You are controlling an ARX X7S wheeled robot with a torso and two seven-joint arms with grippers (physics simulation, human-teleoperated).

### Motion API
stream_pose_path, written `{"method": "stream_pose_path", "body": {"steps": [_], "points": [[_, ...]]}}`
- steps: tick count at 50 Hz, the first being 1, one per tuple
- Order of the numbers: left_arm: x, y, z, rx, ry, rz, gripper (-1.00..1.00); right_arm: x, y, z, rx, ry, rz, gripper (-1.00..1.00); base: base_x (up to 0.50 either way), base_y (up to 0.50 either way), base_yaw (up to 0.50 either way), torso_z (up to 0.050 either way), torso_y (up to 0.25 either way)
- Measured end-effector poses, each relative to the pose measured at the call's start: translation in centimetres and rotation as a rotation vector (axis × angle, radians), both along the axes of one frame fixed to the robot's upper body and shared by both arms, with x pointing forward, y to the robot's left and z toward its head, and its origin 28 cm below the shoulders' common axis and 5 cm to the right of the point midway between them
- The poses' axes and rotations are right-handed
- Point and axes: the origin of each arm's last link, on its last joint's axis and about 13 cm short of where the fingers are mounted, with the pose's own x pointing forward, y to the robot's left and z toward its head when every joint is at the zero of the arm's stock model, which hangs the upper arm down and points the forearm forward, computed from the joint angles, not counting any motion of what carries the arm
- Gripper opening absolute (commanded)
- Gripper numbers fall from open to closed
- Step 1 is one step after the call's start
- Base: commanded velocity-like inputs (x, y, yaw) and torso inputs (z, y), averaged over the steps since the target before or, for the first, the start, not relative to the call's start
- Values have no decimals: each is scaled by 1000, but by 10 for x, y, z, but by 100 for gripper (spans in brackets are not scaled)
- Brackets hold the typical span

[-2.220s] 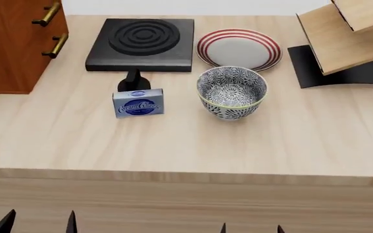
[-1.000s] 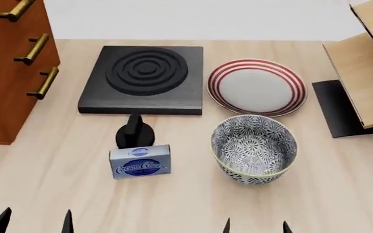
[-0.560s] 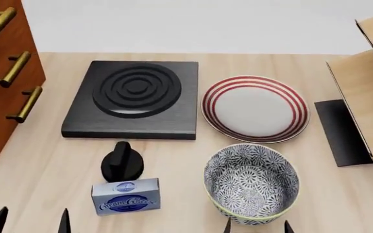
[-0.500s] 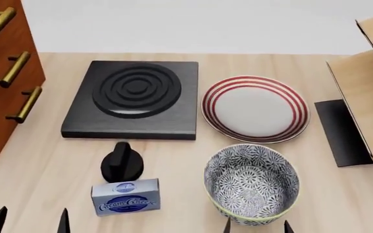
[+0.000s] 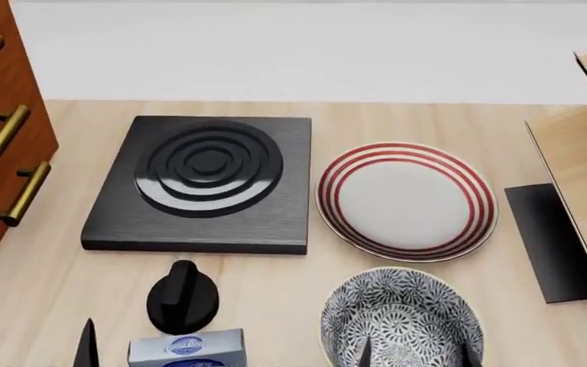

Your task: Pick up the cream cheese and put it in the bowl.

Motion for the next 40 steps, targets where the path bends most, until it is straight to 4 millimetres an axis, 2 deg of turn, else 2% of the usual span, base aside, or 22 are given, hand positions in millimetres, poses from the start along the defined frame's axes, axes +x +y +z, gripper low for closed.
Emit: {"method": "stream_pose_path", "body": {"steps": [7,13,21,40], "points": [[0,3,14,-1,-1,-14,100,-3,-3,22,-1,-63,-11,100,0,0,0,0,0],[2,8,33,-16,-24,-13,100,-3,-9,46,15,-108,-14,100,0,0,0,0,0],[1,14,53,-20,-64,2,100,-3,-17,72,38,-151,-21,100,0,0,0,0,-236],[-6,19,70,-3,-111,23,100,-11,-23,95,51,-203,-23,100,-1,0,0,0,-250]]}}
